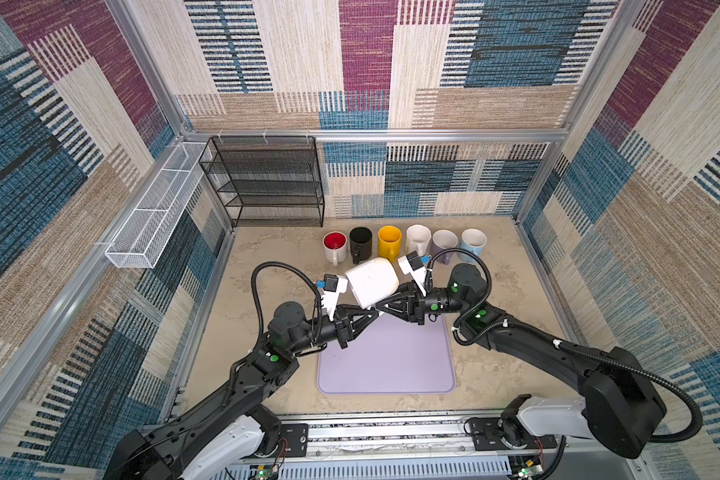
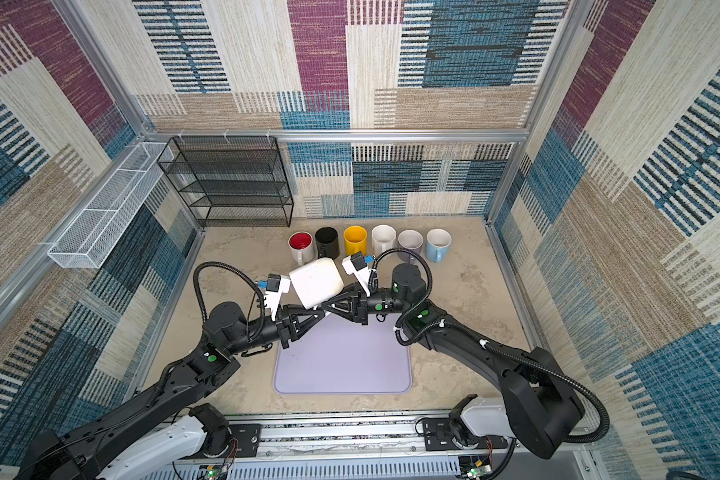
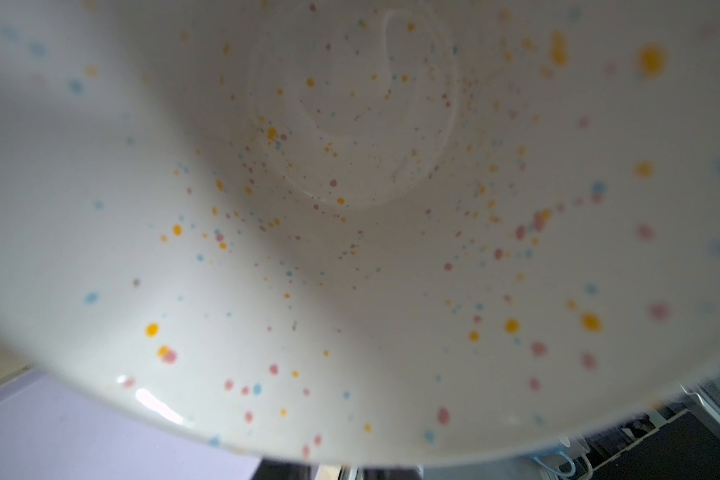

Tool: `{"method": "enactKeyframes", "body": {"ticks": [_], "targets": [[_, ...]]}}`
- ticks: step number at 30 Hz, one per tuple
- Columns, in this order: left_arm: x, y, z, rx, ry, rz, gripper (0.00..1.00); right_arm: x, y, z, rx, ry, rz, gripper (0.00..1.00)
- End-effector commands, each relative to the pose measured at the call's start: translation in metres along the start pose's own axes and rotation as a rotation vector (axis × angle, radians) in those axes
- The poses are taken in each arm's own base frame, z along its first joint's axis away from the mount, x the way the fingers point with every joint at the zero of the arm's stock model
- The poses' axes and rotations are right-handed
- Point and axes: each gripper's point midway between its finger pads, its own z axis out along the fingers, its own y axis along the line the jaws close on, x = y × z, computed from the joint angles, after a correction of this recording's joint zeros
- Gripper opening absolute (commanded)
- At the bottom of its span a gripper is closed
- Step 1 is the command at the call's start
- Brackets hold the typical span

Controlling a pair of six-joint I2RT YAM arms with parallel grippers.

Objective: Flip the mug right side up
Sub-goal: 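Close the left gripper on the speckled mug's rim while the right gripper holds its base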

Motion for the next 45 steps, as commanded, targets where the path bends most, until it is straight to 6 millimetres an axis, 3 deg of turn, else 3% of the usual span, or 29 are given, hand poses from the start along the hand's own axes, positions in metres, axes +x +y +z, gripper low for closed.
{"method": "enactKeyframes", "body": {"ticks": [1,6,22,28,45], "targets": [[-0.005,0.004,-0.001,-0.024,-0.019,0.041,0.00,-0.017,0.007,-0.004,-0.001,-0.058,-0.044,0.33],[-0.001,-0.002,-0.001,0.007,-0.002,0.043,0.00,-0.018,0.006,-0.007,0.010,-0.066,-0.043,0.36],[-0.001,0.000,0.000,0.001,0.000,0.040,0.00,-0.008,0.007,-0.004,-0.039,-0.027,-0.026,0.05],[-0.002,0.003,0.000,-0.013,-0.004,0.035,0.02,-0.005,0.011,-0.003,-0.057,-0.015,-0.031,0.00],[-0.006,0.009,0.001,-0.046,-0.028,0.026,0.13,0.004,0.017,0.003,-0.075,0.002,-0.034,0.00]]}}
